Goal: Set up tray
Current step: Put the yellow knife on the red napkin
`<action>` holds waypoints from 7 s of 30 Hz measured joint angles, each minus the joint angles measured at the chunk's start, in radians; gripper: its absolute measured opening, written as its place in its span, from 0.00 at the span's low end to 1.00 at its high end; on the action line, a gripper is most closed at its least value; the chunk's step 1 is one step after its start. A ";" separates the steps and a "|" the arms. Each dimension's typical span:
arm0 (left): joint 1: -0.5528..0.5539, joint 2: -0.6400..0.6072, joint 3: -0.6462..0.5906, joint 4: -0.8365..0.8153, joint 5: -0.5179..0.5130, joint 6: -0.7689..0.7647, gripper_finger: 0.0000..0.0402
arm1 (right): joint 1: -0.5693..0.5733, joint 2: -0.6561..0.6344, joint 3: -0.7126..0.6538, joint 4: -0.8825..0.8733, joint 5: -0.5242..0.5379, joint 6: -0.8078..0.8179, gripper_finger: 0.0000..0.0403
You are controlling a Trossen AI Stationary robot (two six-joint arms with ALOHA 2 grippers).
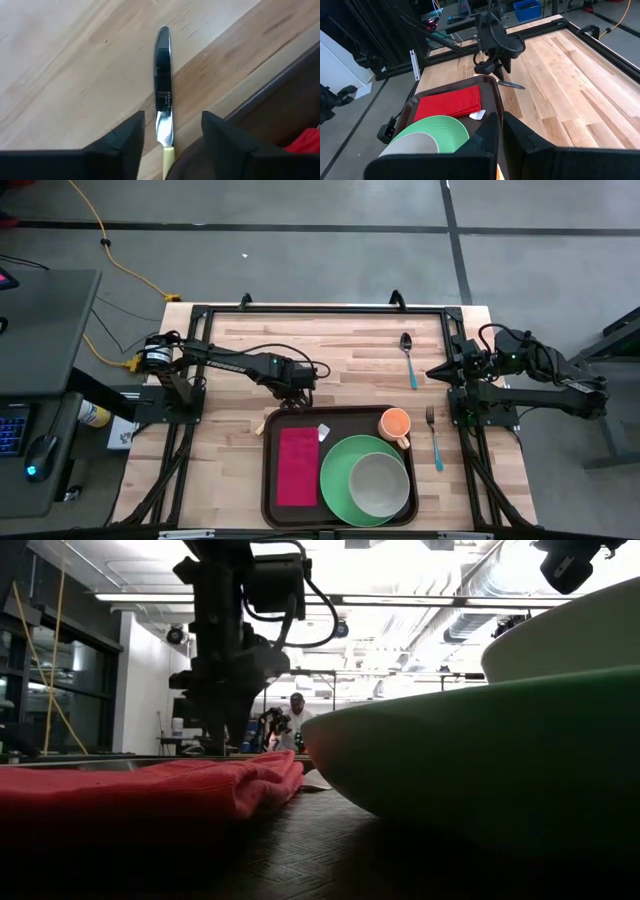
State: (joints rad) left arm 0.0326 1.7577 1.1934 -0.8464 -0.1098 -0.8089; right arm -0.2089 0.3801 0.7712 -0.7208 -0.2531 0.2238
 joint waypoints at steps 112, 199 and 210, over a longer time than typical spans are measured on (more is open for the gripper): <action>0.054 0.078 0.014 -0.208 -0.080 0.227 0.13 | 0.000 0.001 0.000 -0.002 0.019 0.001 0.00; 0.082 -0.441 -0.494 0.198 0.180 0.177 0.10 | 0.000 0.000 0.000 -0.008 0.085 0.058 0.00; -0.146 -0.636 -0.490 0.321 -0.018 -0.202 0.10 | 0.000 0.000 0.000 -0.076 0.078 0.052 0.00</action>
State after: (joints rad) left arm -0.1134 1.1213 0.7033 -0.5252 -0.1278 -1.0112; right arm -0.2092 0.3801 0.7712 -0.7963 -0.1753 0.2760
